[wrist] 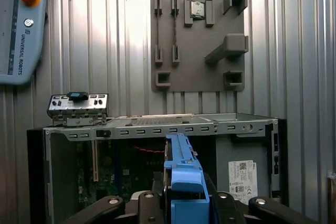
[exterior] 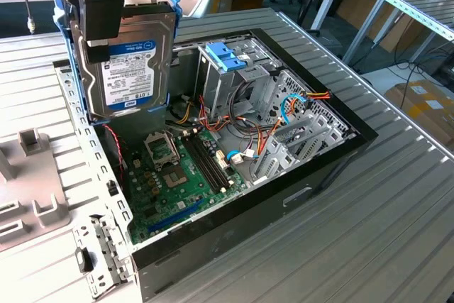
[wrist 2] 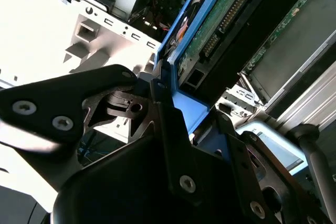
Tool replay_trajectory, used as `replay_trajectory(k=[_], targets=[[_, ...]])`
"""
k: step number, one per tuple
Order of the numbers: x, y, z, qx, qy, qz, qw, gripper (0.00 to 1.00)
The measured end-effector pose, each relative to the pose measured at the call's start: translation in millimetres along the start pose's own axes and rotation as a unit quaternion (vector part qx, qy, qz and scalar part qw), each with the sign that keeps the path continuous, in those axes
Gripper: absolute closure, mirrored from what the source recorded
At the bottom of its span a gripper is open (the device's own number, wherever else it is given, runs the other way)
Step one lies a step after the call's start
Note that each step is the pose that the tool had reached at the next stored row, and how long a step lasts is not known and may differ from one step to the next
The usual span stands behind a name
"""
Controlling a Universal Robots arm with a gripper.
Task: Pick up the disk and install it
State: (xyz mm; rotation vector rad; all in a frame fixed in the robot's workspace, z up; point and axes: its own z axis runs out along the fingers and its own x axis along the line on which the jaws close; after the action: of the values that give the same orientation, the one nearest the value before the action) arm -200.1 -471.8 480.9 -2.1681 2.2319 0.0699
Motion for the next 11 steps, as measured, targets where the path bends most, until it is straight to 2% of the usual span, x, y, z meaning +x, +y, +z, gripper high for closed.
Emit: replay_trajectory(k=[11], targets=[[2.1, -3.2, 0.2, 0.0000, 0.0000, 0.000, 1.00000, 0.63]])
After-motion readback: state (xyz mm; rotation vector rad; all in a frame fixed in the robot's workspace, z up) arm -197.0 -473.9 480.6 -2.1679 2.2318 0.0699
